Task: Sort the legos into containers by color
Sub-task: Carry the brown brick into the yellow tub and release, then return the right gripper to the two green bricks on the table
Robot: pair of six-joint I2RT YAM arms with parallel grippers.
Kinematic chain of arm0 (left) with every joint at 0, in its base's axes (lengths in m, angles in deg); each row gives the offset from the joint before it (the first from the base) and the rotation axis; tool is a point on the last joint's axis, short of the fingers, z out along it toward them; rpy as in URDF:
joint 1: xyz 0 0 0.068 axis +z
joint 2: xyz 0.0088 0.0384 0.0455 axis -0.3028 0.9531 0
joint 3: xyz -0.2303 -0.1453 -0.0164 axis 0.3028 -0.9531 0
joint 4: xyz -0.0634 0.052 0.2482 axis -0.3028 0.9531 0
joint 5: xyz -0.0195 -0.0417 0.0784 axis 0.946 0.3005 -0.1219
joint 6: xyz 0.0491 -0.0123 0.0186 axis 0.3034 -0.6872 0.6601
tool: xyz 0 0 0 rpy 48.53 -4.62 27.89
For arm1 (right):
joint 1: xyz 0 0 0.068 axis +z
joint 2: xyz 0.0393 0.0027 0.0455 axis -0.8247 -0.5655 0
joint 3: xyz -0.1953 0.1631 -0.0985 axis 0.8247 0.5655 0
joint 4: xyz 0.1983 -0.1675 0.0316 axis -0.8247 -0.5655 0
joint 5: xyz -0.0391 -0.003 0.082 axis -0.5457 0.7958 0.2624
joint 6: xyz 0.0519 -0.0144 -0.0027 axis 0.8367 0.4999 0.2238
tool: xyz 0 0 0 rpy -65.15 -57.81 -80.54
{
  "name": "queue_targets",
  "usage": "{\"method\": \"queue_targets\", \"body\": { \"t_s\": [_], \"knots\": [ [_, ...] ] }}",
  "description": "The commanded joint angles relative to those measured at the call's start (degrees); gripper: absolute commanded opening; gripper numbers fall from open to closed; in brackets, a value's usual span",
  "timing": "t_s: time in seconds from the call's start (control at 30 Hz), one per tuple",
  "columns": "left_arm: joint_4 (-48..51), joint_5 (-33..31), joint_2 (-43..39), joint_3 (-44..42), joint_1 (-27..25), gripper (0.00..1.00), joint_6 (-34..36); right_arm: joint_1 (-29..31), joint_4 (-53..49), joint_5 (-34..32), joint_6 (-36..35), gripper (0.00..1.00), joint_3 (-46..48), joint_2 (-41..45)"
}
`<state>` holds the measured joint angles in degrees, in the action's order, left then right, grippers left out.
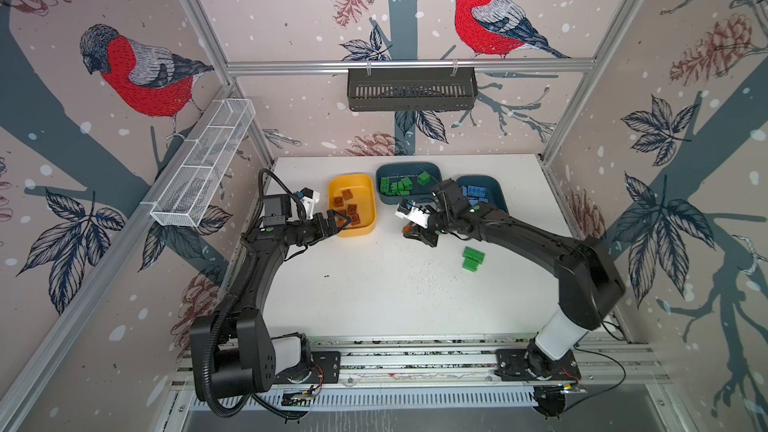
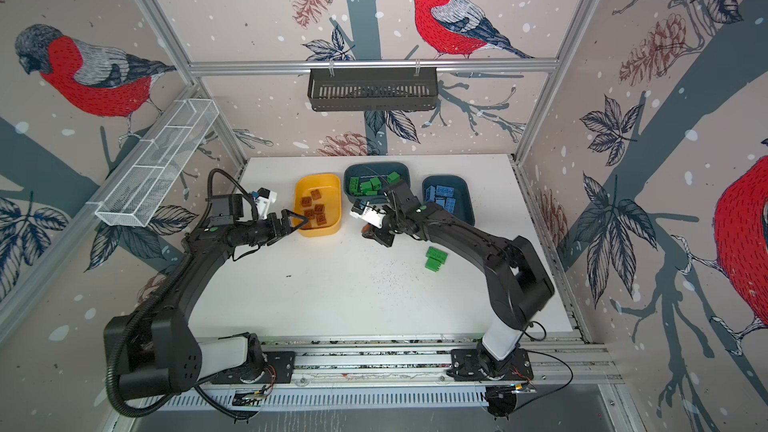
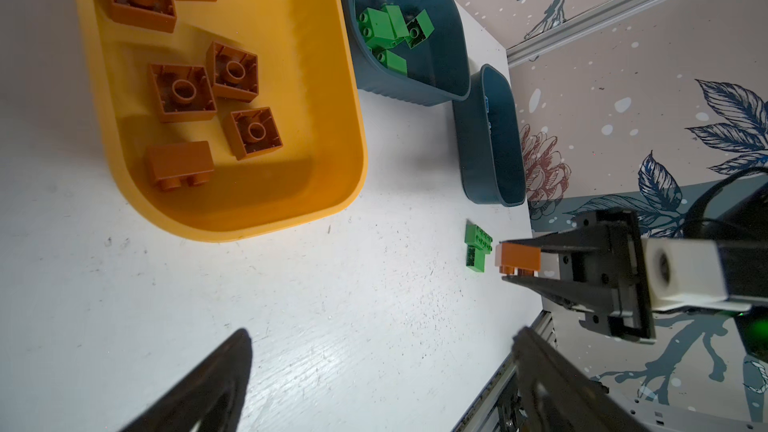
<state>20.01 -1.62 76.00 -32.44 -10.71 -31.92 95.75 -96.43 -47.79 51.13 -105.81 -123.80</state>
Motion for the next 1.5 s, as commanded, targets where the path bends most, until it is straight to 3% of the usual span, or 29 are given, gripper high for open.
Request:
{"method": "queue_targets", "body": {
  "t_s": [0.0,0.2,0.47,0.53,0.63,0.8,1.03,1.27,1.47],
  "knots": [
    [1.43,-0.54,-0.64,0.78,0.38,0.97,1.34,1.61,7.19,4.18,5.59,0.2,-6.9,-6.16],
    [1.67,-0.89,-1.49,0.43,0.47,0.97,1.36,4.33,8.44,0.23,6.9,0.2,-22.66,-20.97],
    [1.45,-0.82,-2.0,-0.12,0.47,0.97,1.23,4.99,12.36,-12.7,6.55,0.25,-31.93,-32.61],
    [1.32,-0.82,-1.84,-0.28,0.49,0.97,1.2,4.65,12.13,-14.52,5.93,0.33,-33.54,-34.34],
    [1.06,-0.64,-1.56,-0.46,0.47,0.97,1.28,4.49,10.32,-14.96,5.74,0.61,-35.85,-35.03],
    [1.01,-0.64,-1.26,-0.52,0.47,0.97,1.4,3.15,8.04,-10.58,6.46,0.71,-31.84,-28.32],
    [-0.22,-0.06,-0.48,-1.49,0.49,0.97,1.0,0.33,3.9,-8.4,5.2,0.76,-13.09,-11.14],
    [-0.22,-0.1,0.15,-1.15,0.52,0.97,1.08,-5.03,-3.13,-10.3,5.04,0.78,5.9,7.04],
    [0.31,-0.12,1.42,-0.42,0.47,0.97,1.56,-10.41,-13.61,-11.29,1.12,0.76,15.23,17.63]
  ]
}}
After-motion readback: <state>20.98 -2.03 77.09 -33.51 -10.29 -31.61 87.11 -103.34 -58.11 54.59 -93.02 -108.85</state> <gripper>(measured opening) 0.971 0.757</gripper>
